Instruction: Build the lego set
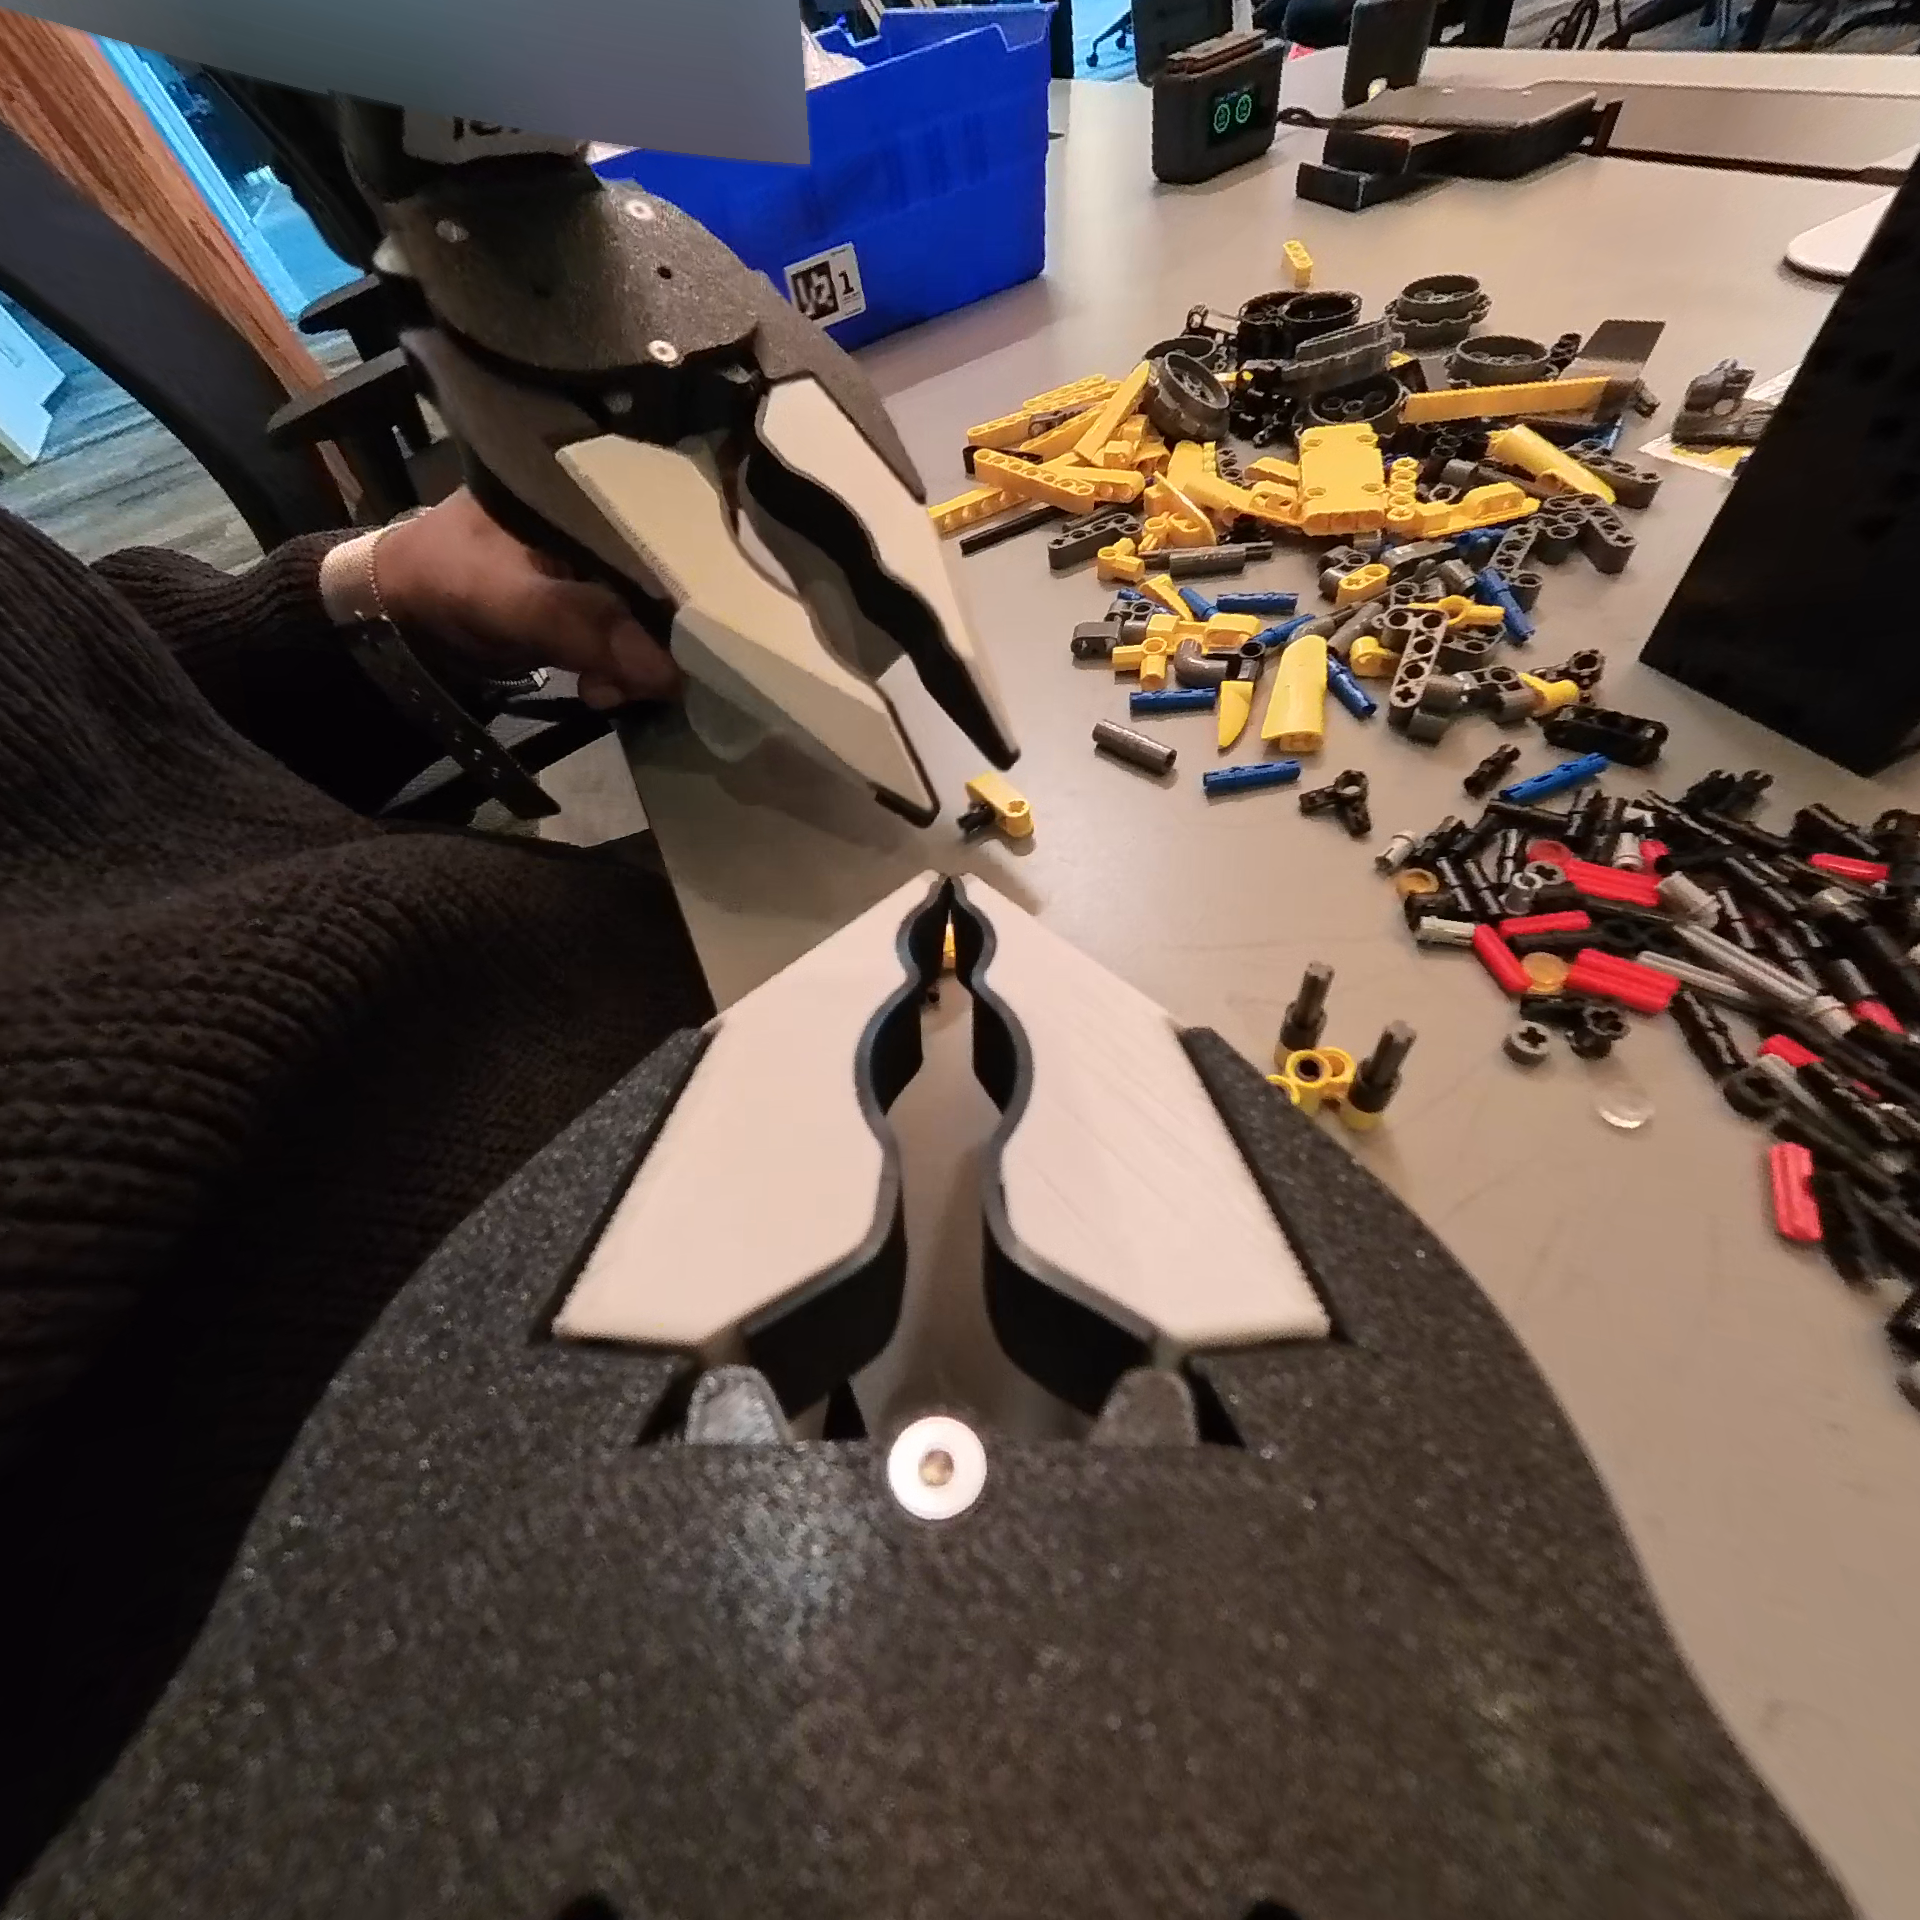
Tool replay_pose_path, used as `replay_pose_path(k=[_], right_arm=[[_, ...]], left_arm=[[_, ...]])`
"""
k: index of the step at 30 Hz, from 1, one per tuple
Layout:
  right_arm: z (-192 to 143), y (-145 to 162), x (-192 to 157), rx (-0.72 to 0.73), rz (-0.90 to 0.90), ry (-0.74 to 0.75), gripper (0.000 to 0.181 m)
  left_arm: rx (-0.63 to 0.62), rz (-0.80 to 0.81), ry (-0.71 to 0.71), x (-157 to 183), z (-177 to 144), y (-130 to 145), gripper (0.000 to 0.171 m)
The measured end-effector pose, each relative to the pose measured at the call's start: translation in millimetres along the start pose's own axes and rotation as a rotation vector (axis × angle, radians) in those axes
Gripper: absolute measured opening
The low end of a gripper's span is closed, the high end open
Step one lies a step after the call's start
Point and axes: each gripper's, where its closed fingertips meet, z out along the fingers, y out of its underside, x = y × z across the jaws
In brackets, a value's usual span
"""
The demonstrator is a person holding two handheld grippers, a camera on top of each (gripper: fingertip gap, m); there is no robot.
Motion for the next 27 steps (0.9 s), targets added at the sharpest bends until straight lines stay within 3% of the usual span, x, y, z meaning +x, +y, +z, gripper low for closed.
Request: replay_pose_path(k=[6,13,17,20,27], right_arm=[[0,0,0,0.004,-0.008,0.005,0.0],[0,0,0,0.006,-0.014,0.006,0.0],[-1,-1,-1,0.011,-0.026,0.009,0.0],[-1,-1,-1,0.013,-0.028,0.008,0.0],[-1,-1,0,0.012,-0.014,0.01,0.0]], left_arm=[[0.025,0.022,0.031,19,-5,1,0.023],[-0.077,0.007,-0.023,35,17,24,0.024],[-0.072,0.007,-0.089,30,24,21,0.022],[-0.075,0.003,-0.088,30,23,21,0.009],[-0.008,-0.026,-0.048,31,15,12,0.009]])
